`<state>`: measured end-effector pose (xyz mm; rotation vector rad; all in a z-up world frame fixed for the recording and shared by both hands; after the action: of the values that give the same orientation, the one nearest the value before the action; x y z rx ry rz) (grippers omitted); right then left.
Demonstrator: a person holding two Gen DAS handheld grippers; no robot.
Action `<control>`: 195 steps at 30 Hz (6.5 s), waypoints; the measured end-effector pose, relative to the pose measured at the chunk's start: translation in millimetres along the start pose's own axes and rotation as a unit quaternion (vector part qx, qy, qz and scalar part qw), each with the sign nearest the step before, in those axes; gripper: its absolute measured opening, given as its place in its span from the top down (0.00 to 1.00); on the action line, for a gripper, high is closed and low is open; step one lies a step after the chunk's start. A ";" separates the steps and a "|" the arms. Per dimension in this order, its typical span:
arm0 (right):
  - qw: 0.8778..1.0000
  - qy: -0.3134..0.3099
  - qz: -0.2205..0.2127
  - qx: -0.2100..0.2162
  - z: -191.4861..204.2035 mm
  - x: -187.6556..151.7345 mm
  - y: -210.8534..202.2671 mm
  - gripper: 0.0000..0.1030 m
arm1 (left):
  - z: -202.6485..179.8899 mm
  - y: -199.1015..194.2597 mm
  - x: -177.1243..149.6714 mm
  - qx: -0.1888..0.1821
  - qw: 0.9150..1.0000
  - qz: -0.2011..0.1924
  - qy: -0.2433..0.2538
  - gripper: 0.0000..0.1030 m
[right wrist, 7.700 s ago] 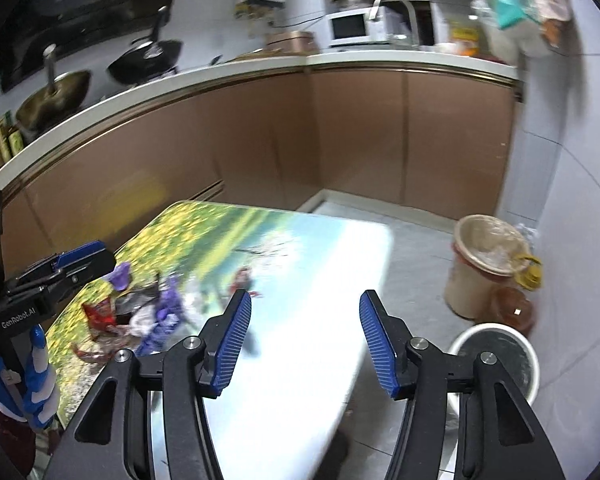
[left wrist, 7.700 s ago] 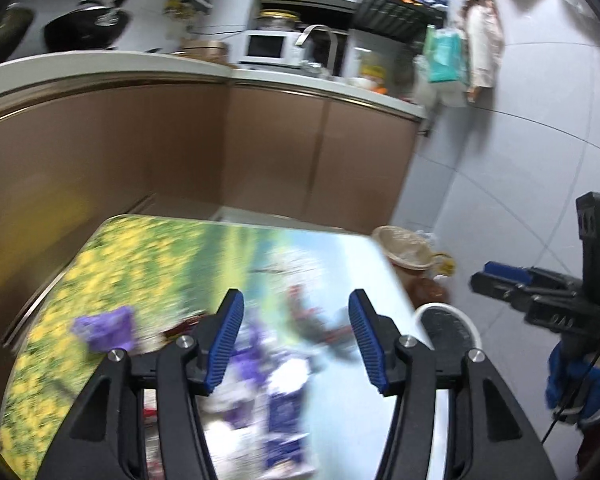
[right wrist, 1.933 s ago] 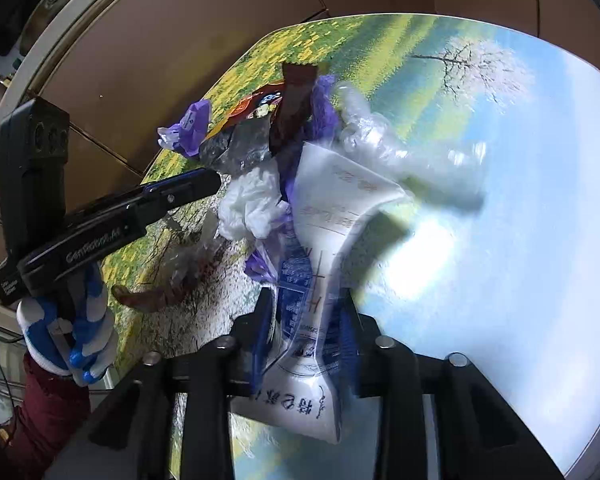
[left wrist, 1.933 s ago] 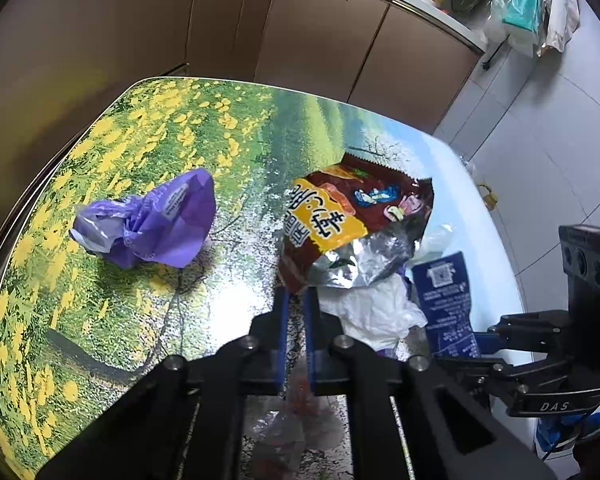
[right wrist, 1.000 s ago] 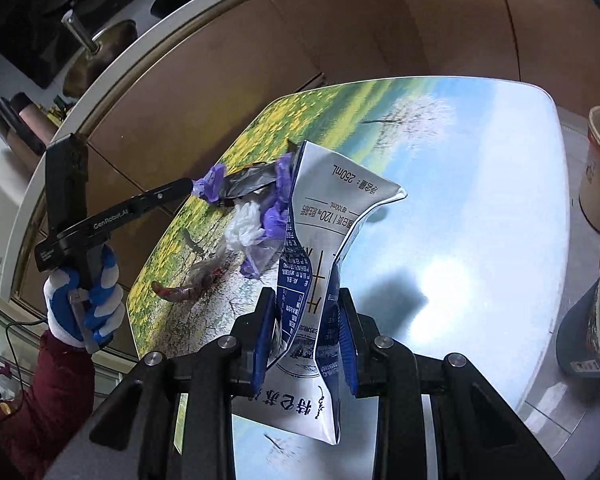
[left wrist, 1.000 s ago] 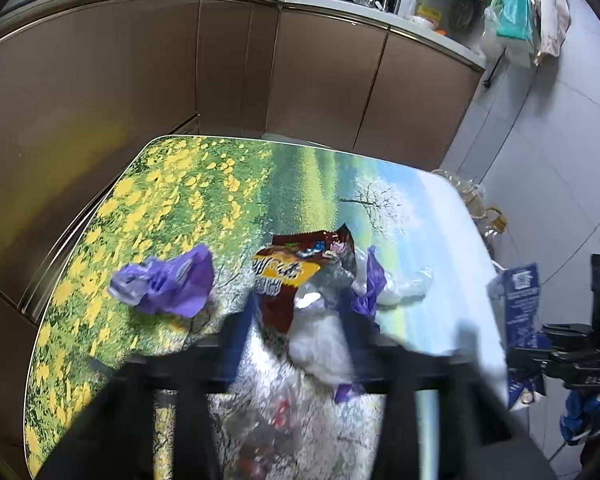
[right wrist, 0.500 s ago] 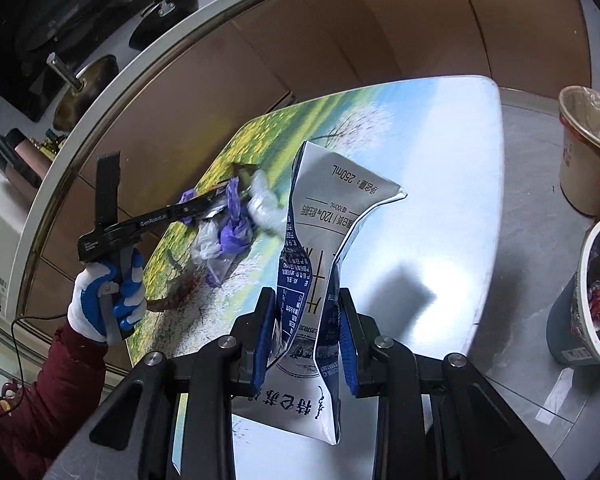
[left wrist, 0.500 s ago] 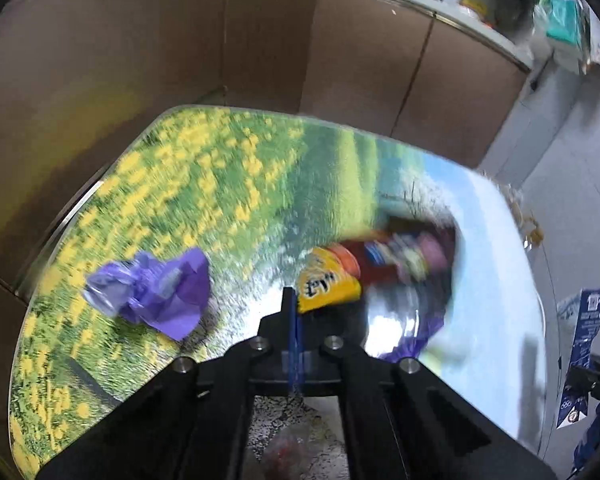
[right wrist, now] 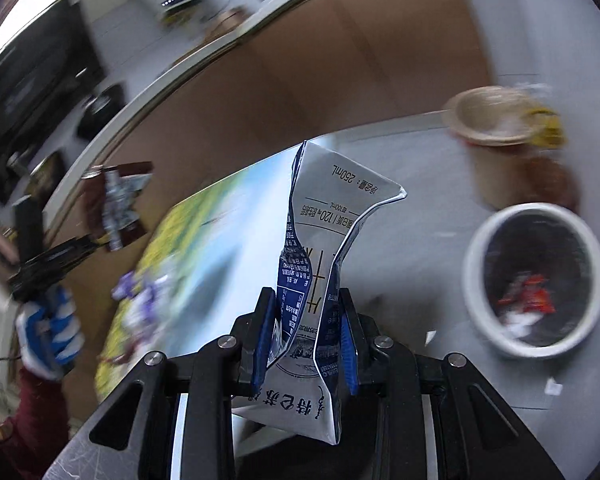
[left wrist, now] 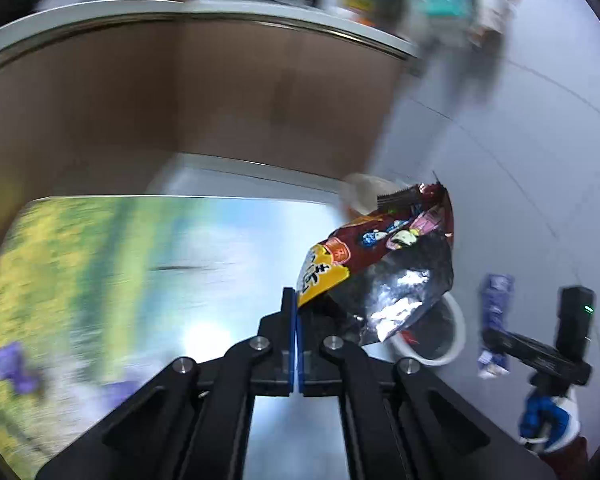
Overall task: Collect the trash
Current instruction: 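Grasp the brown snack bag with the left gripper while the right gripper holds the carton, then release the snack bag and carton into the bin with both grippers, then move both tools back over the table, then grasp the white plastic bag with the left gripper while the right gripper grasps clear plastic, then carry the white bag and clear plastic over the bin with both grippers, then open both grippers to drop the bags into the bin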
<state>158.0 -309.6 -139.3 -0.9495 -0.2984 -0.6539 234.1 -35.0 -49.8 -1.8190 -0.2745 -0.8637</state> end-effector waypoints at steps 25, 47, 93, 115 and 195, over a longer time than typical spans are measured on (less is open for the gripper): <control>0.968 0.033 -0.026 -0.249 -180.9 45.6 17.3 0.48 | -236.1 241.4 -17.8 -0.144 0.979 0.142 0.030 0.69; 0.974 -0.139 -0.130 -0.120 101.5 9.2 -87.4 0.44 | -64.0 -78.6 -42.6 0.048 0.994 -0.097 0.004 0.53; 0.940 -0.309 0.142 0.003 283.2 -116.0 197.0 0.67 | 176.4 -39.4 -154.4 0.100 0.981 -0.003 -0.166 0.86; 0.946 -0.309 0.102 0.008 279.5 -117.4 131.8 0.89 | 149.9 -107.0 -155.6 0.087 0.980 -0.078 -0.162 0.89; 0.975 0.005 0.000 -0.223 -177.8 26.1 28.0 0.64 | -272.8 262.0 -16.3 -0.130 0.977 0.137 0.096 0.51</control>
<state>188.3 -455.2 -243.9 -1.3750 -0.1429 -0.7413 250.9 -382.6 -198.7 -1.9392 0.2194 -0.9010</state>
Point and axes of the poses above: each gripper's, at about its wrist camera, not at the fingertips, and y roughly the way its jaws point, z to its left, x to its top, the point moved 6 cm from there along y, roughly the way its jaws point, and after that the axes turned 4 degrees about y, right-handed, at the moved point
